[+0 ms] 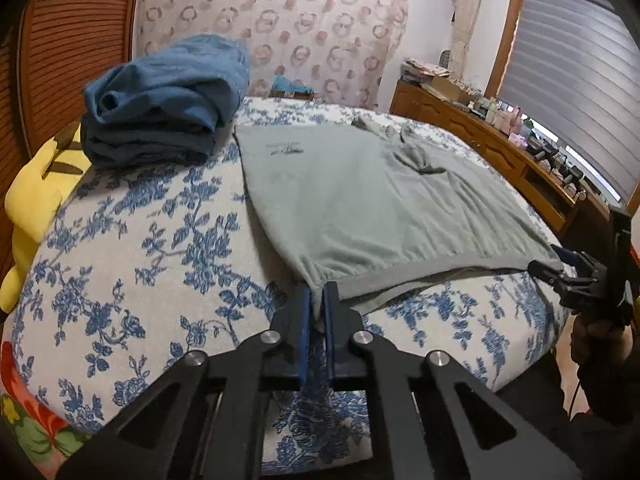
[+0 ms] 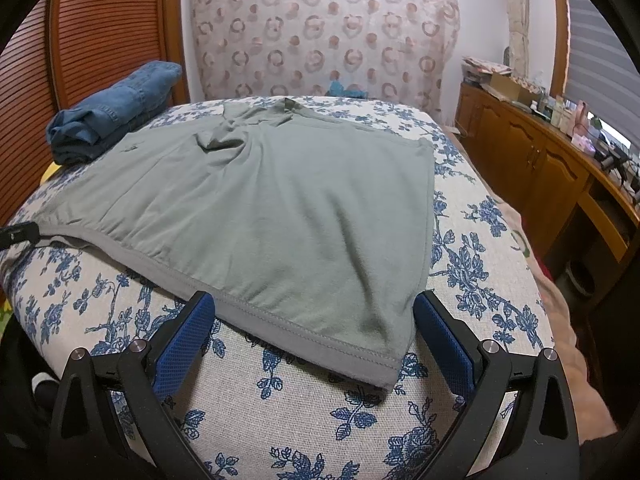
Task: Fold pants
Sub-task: 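Lower the left gripper to the garment's hem edge and close on it, then lift the held hem with the left gripper, fold it over, release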
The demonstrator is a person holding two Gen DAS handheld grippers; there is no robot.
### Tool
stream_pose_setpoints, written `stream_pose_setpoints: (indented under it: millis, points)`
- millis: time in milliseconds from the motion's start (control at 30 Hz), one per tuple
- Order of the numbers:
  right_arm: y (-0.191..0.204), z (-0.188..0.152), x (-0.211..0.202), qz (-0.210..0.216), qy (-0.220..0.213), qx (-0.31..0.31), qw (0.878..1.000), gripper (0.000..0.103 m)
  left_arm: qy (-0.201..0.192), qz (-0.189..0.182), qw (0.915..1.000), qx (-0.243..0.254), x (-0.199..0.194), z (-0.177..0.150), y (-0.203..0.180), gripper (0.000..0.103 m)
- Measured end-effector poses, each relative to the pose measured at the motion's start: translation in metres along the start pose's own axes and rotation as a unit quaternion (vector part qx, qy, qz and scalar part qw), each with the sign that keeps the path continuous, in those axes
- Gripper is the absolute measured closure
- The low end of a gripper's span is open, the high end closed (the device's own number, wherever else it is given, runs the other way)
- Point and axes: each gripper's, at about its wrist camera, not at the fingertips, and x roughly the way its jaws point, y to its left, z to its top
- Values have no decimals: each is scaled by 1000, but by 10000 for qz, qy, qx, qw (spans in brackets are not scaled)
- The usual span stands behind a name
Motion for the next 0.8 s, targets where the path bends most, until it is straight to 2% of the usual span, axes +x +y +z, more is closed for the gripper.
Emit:
stream_pose_setpoints:
  millis: [300, 467, 700, 800]
  points:
    - [-1, 5, 0, 38, 83, -38, 10000, 3, -286, -230, 9992, 171, -9, 29, -15, 101]
    - [-9, 8, -3, 183, 70, 167, 9997, 9, -397, -419, 9976, 377, -5, 50, -35, 101]
    - [-11, 9, -9, 291, 41, 150, 9995, 24, -416, -728, 9930, 829, 6, 77, -74, 101]
    - [-14, 9, -11, 293, 22, 204, 9994, 25, -427, -907, 9901, 982, 6, 84, -89, 101]
